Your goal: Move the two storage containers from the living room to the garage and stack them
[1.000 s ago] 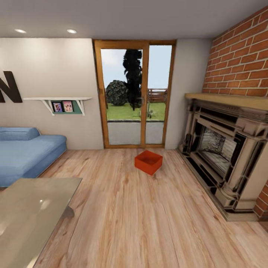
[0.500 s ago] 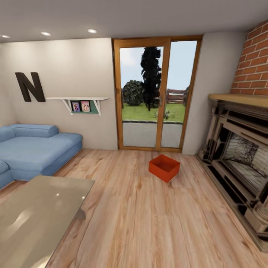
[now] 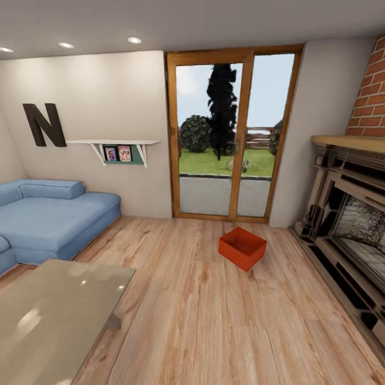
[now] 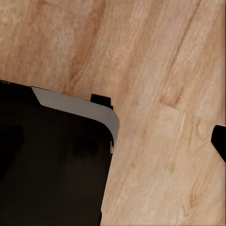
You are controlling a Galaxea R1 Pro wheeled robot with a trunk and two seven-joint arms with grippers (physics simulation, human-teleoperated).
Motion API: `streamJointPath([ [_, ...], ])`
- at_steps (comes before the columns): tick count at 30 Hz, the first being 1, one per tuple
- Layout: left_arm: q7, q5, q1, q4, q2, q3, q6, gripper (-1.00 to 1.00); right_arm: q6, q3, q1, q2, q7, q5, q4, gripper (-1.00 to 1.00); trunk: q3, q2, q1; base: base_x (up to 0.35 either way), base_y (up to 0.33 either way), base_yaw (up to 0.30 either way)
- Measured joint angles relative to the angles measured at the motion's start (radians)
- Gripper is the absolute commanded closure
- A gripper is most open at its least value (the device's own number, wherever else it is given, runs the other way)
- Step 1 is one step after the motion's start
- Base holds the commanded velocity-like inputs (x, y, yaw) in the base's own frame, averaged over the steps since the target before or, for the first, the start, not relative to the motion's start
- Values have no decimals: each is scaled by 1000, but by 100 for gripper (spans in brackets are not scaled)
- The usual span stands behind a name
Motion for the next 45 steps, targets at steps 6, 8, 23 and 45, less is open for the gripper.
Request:
streamJointPath([
  [6, 0, 0, 0, 0, 0, 0, 0, -100, 0, 1, 0, 0, -1, -1, 0, -100, 0, 0, 0, 322, 0, 0],
  [8, 0, 0, 0, 0, 0, 0, 2, -100, 0, 1, 0, 0, -1, -1, 0, -100, 0, 0, 0, 322, 0, 0],
  [23, 1, 0, 0, 0, 1, 0, 0, -100, 2, -11, 0, 0, -2, -11, 0, -100, 0, 0, 0, 322, 0, 0],
  [45, 0, 0, 0, 0, 0, 0, -2, -100, 2, -11, 0, 0, -2, -11, 0, -100, 0, 0, 0, 322, 0, 0],
])
